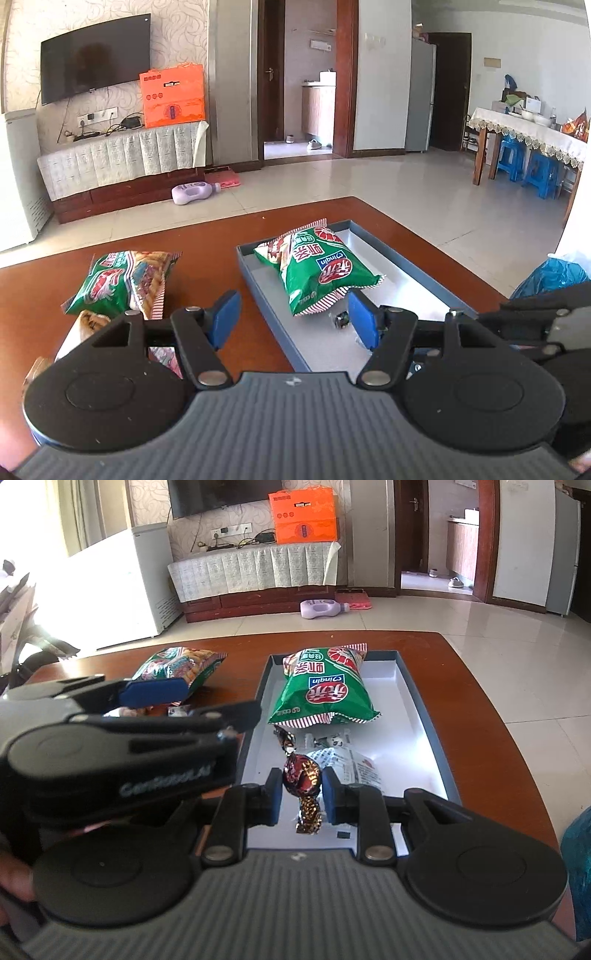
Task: Organize snacks
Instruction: 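Carry both candies over the tray and lower them inside, then open both grippers to release the candies into the tray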
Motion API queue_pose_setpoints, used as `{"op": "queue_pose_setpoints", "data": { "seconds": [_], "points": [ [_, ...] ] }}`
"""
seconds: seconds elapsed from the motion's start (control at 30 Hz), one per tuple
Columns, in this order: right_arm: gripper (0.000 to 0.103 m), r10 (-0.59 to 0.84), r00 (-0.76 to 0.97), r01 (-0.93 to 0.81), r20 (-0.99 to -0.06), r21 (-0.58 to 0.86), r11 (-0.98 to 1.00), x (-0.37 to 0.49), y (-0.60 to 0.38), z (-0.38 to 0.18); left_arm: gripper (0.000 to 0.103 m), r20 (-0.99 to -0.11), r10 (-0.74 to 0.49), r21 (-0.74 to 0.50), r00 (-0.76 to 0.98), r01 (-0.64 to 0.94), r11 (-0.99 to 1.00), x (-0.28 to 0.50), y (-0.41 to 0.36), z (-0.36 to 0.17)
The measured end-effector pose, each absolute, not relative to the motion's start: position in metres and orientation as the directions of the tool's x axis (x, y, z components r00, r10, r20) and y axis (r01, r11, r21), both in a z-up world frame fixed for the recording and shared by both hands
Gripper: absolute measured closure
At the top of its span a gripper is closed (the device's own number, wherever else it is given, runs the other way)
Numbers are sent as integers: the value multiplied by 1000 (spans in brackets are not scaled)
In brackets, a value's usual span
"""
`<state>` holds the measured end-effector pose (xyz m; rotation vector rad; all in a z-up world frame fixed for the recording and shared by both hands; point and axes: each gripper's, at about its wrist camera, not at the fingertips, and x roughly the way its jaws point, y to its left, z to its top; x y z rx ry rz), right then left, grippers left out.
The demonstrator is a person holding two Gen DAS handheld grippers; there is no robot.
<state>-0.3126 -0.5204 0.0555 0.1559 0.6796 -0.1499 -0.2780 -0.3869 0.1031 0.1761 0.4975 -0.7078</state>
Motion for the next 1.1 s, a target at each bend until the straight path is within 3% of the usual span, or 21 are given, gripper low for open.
{"op": "queue_pose_setpoints", "data": {
  "seconds": [0.5, 1.1],
  "points": [
    [77, -118, 769, 241, -629, 113, 964, -317, -527, 60, 33, -538, -543, -15, 645, 637, 771, -304, -366, 94],
    [77, -140, 737, 257, -662, 84, 963, -307, -516, 53, 33, -552, -605, 12, 574, 731, 682, -336, -369, 70]
  ]
}}
